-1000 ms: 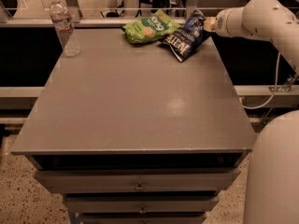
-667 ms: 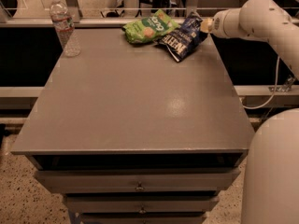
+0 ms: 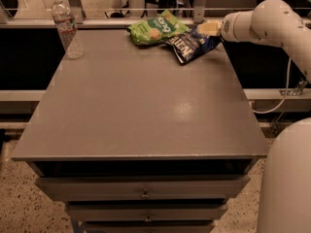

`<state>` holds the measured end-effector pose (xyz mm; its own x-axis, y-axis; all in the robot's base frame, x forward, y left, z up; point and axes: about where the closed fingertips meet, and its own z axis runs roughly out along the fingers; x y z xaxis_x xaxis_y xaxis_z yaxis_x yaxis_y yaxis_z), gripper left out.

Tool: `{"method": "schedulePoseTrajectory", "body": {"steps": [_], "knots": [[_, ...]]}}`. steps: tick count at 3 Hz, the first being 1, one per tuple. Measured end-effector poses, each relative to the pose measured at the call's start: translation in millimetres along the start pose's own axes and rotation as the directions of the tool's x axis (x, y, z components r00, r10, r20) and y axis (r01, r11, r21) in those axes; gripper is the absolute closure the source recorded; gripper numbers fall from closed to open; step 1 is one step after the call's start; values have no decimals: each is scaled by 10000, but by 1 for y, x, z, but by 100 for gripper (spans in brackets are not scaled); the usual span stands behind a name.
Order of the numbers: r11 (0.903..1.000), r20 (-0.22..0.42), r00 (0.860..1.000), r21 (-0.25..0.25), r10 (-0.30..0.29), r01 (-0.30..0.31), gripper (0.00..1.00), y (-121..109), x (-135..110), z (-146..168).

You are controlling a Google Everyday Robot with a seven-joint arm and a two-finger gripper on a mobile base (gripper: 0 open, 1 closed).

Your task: Move blue chip bag near green rice chip bag

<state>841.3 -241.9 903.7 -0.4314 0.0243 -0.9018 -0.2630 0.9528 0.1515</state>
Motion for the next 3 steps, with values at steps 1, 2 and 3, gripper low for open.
{"method": "schedulePoseTrajectory", "body": {"steps": [1, 2, 3], "knots": [[9999, 123, 9999, -138, -17, 18, 0, 2, 3, -8], [9991, 316, 9988, -179, -383, 388, 0, 4, 7, -26], [9891, 337, 9896, -418, -1400, 1414, 0, 11, 14, -61]]}}
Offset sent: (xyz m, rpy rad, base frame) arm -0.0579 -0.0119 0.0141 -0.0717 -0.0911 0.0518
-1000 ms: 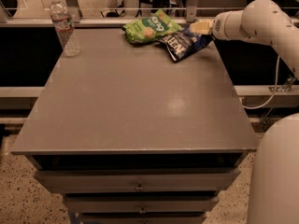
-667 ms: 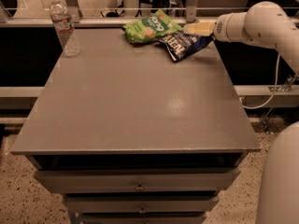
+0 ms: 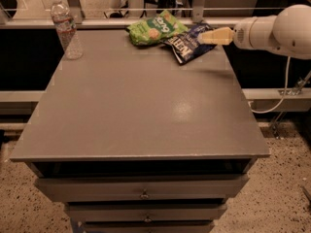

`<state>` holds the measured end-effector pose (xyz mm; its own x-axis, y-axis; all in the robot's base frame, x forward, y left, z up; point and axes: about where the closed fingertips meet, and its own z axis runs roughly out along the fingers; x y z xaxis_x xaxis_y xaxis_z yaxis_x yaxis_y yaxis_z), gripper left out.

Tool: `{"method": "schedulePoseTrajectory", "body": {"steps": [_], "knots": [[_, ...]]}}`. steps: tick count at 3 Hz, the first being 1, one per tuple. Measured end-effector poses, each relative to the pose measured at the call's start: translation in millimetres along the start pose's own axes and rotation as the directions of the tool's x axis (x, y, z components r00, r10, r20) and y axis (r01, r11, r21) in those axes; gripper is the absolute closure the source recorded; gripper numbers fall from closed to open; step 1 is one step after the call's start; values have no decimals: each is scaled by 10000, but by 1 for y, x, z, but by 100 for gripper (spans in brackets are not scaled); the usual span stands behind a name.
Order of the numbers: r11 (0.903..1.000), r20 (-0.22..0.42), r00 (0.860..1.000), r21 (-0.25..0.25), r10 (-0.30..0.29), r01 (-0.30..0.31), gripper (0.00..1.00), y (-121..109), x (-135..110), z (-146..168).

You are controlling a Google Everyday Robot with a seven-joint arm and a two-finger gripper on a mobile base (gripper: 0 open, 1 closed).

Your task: Move blue chip bag near green rice chip bag

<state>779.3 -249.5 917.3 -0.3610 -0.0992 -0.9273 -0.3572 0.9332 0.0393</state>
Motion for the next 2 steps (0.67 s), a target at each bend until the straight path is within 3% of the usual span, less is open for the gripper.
{"method": "schedulePoseTrajectory", "body": {"steps": [1, 2], "knots": [[9758, 71, 9771, -506, -2128, 2129, 0, 15, 2, -67], [9310, 94, 9329, -606, -3600, 3598, 0, 23, 1, -114]]}}
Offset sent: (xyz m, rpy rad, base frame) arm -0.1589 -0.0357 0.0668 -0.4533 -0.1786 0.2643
